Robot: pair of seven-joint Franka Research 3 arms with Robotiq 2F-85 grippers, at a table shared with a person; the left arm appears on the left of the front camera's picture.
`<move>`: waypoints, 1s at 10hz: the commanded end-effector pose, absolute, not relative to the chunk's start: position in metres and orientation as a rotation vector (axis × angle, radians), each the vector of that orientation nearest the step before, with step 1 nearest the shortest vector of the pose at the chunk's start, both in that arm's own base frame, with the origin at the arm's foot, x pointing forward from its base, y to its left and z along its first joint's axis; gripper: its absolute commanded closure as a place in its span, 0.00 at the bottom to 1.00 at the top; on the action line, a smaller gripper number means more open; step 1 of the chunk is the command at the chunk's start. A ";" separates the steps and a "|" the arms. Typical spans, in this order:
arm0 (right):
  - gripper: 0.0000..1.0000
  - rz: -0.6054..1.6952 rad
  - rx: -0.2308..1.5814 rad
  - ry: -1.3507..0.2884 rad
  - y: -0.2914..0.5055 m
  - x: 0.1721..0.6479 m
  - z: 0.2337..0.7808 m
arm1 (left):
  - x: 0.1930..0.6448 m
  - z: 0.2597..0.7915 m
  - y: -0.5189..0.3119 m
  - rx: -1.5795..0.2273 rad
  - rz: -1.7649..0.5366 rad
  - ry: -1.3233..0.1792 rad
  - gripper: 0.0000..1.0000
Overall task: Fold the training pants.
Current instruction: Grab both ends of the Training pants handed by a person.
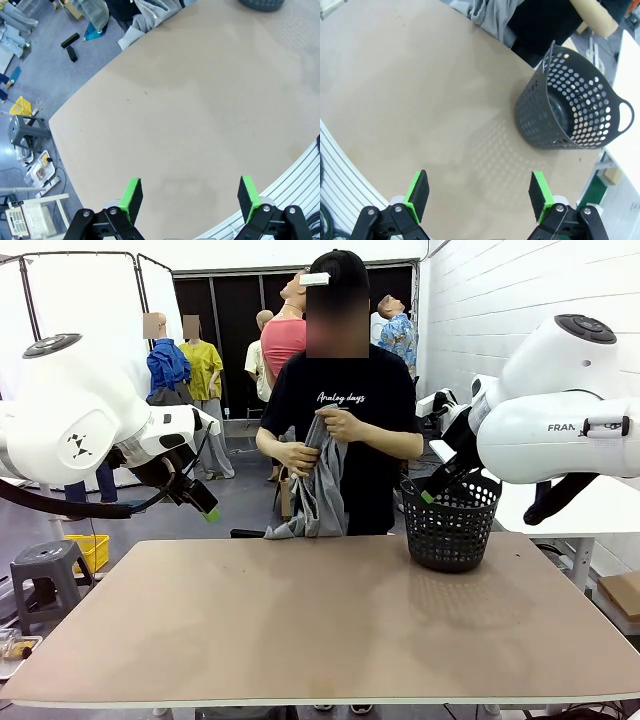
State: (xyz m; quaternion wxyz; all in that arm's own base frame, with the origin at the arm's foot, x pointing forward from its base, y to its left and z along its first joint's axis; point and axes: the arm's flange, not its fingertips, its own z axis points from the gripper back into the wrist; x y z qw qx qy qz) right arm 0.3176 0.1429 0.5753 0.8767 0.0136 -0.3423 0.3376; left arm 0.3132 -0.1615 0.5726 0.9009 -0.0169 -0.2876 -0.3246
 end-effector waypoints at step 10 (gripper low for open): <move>0.00 0.705 0.030 -0.707 0.143 0.320 0.573 | 0.314 0.572 -0.161 -0.038 -0.672 -0.593 0.00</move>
